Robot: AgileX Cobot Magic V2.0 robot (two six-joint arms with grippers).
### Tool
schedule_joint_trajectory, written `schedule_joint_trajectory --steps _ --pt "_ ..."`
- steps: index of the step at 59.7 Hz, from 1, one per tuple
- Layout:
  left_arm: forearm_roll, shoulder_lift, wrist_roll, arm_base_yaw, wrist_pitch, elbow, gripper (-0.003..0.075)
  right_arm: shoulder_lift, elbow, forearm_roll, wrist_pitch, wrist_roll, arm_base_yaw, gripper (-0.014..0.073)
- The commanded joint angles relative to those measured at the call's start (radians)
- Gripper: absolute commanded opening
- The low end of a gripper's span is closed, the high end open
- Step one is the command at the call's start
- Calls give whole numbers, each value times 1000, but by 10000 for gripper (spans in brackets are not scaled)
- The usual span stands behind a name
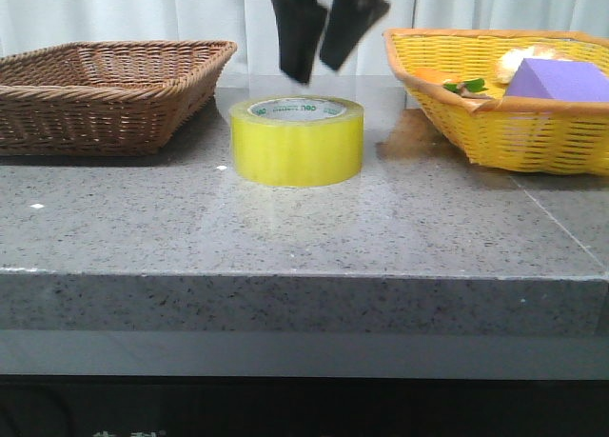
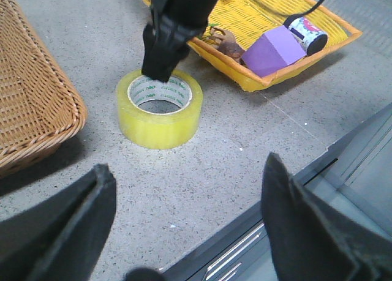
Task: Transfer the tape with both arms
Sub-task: 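Set the tape roll on the table and open the right gripper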
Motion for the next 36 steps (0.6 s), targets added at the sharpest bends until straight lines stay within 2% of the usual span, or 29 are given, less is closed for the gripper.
schedule_joint_trajectory --steps 1,15,36 --pt "-10 2 -5 -9 -75 -32 491 -141 -33 60 -41 -8 -9 414" --pt "-10 2 -5 -9 -83 -32 491 -328 76 139 -62 -7 -32 414" --pt "-10 13 -5 -9 -83 -32 491 -673 513 151 -306 -7 -32 414"
